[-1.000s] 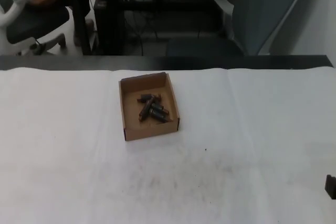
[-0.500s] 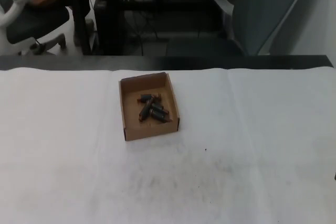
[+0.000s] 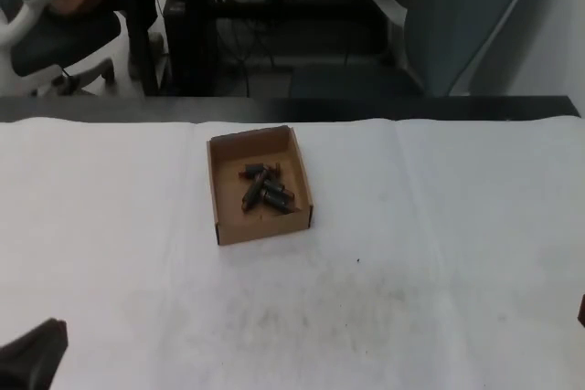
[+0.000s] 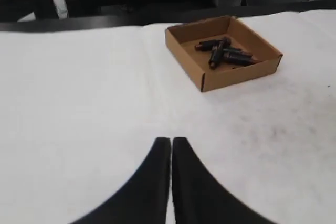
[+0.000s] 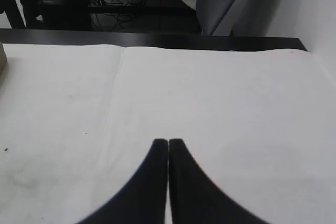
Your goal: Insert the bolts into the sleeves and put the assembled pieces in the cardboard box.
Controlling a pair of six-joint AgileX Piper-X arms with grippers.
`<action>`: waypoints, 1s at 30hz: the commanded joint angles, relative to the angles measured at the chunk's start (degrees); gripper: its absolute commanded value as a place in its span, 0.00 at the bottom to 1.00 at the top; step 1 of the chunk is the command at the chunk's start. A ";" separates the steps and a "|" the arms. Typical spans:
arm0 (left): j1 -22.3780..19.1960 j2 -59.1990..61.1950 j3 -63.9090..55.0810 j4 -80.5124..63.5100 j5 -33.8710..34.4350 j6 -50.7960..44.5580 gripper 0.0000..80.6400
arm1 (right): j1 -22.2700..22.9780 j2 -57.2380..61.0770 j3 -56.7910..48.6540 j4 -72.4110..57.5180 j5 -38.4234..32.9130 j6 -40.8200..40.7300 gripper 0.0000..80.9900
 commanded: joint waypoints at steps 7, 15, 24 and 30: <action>21.78 5.16 0.79 -9.52 15.19 4.89 0.02 | -0.27 0.00 -0.48 -0.23 -3.83 -3.20 0.01; 54.71 18.34 3.90 -26.11 50.04 5.20 0.02 | -0.27 0.00 1.26 3.46 -4.88 -2.99 0.01; 43.85 19.84 4.49 -24.02 42.55 7.68 0.02 | -0.27 0.34 5.14 -2.03 -3.39 -2.98 0.01; 28.27 20.16 4.75 -20.74 30.24 9.21 0.02 | -0.27 0.34 5.14 -2.49 -3.39 -2.98 0.01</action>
